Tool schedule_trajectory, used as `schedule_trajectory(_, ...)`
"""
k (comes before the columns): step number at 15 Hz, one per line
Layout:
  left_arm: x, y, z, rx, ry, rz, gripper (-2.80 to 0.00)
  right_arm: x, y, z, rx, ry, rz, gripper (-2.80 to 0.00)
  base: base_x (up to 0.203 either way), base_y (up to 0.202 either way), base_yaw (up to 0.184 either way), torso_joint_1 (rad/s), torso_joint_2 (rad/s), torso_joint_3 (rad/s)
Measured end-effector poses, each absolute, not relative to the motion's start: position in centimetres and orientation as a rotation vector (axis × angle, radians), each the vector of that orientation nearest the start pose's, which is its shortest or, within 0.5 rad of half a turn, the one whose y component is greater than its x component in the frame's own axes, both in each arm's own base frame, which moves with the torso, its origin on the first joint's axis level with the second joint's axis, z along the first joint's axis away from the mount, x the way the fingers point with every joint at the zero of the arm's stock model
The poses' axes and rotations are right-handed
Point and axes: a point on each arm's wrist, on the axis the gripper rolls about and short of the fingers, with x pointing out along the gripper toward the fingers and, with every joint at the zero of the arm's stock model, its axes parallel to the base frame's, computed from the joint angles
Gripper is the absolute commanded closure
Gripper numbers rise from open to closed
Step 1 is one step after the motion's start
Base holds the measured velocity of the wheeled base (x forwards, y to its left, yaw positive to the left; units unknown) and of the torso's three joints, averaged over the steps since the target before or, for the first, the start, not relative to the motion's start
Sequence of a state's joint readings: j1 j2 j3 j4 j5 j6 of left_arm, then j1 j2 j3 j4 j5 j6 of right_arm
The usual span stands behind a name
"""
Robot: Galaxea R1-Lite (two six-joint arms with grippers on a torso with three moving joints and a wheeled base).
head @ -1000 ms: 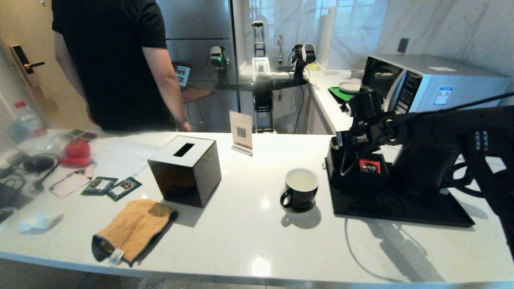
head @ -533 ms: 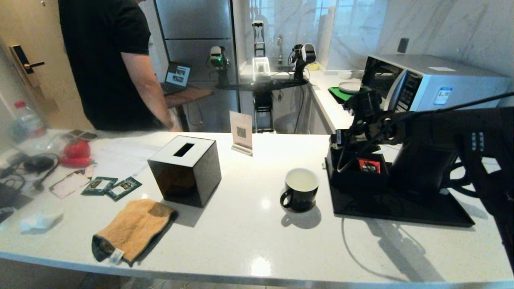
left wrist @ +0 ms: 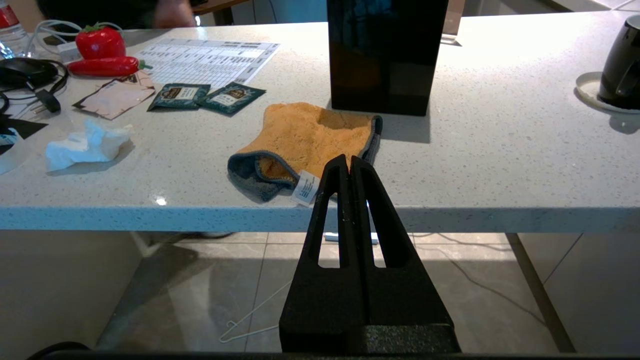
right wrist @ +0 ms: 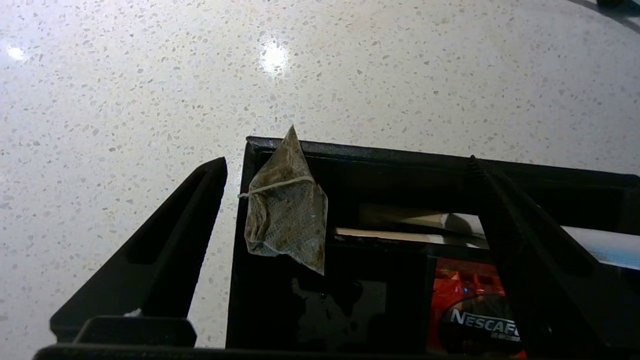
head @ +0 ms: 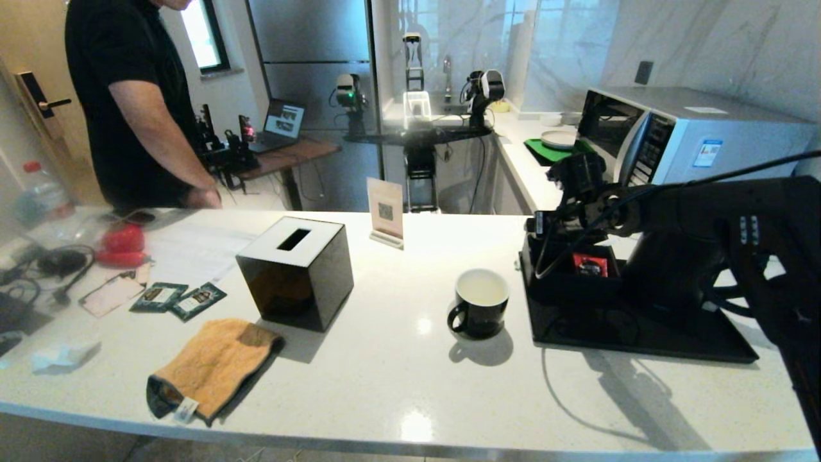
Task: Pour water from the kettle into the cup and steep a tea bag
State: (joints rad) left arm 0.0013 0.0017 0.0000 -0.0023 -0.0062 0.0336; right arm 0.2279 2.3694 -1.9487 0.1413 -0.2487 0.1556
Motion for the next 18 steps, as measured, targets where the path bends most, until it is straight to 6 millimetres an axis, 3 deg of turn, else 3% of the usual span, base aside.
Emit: schedule_trajectory(18,-2.27,-0.02,7.58,0.033,-0.001,-0.005,0.00,48.79,10.77,14.64,0.119,0.496,-0.059,-2.80,0.000,0.000,0.000,0.000,0.00,0.000)
